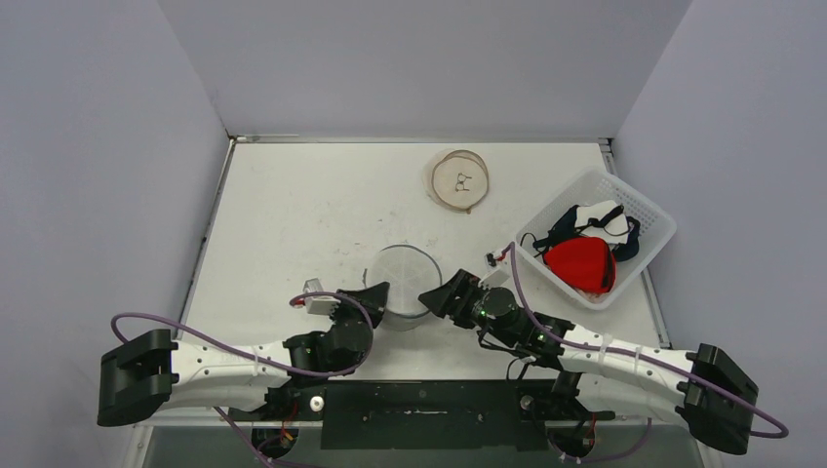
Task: Unzip the laundry bag and remove the bra
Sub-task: Unzip the laundry bag at the center of the board.
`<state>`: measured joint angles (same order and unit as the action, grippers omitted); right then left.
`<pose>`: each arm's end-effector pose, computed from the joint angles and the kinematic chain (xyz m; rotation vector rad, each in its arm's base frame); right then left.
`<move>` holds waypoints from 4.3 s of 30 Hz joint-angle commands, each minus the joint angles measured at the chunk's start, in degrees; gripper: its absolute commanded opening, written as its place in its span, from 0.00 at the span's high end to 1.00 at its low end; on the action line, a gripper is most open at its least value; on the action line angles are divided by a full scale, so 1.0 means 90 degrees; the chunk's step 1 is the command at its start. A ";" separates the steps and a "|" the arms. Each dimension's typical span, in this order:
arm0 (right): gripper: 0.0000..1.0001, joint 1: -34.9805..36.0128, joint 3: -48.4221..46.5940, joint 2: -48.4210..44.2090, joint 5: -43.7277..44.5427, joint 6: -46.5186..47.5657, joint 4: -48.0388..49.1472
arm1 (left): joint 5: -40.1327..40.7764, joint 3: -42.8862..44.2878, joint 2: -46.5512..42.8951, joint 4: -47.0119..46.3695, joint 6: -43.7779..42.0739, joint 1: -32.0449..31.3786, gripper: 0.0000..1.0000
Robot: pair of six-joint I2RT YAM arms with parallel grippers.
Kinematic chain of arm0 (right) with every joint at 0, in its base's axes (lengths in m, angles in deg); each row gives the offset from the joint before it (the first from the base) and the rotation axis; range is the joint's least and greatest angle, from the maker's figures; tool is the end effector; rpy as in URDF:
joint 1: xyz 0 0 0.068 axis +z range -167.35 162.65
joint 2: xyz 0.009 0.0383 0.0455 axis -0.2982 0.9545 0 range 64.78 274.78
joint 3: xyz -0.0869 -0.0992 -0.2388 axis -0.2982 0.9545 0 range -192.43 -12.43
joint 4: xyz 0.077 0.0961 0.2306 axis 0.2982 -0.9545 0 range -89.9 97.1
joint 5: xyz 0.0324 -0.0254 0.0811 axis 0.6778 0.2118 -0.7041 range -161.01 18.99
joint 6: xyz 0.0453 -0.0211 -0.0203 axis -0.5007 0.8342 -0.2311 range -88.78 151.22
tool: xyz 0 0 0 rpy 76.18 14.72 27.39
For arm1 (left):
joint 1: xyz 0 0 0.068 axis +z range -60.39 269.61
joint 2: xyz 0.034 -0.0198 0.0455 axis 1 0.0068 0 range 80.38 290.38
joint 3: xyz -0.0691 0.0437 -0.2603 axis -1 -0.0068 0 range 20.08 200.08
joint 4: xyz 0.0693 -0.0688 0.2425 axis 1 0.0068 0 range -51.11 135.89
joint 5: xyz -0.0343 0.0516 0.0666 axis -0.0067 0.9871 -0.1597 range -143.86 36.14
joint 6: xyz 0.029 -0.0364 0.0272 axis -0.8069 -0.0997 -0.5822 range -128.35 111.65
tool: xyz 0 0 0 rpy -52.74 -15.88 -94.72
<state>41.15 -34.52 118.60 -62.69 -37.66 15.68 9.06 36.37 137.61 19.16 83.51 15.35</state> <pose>0.1113 0.1717 0.2058 0.3059 2.1935 1.2372 0.0808 -0.1701 0.1877 -0.9708 1.5831 -1.0375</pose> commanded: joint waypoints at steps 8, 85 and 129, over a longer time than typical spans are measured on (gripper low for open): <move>0.86 -0.0386 -0.0417 0.0449 -0.0815 0.0552 0.0622 | -0.0441 0.0446 -0.0072 -0.0034 -0.0952 -0.0061 0.67; 0.15 -0.2375 -0.2487 -0.1482 -0.3952 0.4864 -0.3404 | -0.8457 0.0236 -0.1698 -0.0836 -0.3873 0.2675 1.00; 0.16 0.0678 0.1177 -0.0666 -0.0989 0.2701 0.3765 | -0.3842 0.1764 -0.1608 0.4519 -0.1153 0.1946 1.00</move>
<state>47.55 -23.74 112.63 -70.54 -12.00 41.23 -23.38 45.97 122.40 55.11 78.50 32.14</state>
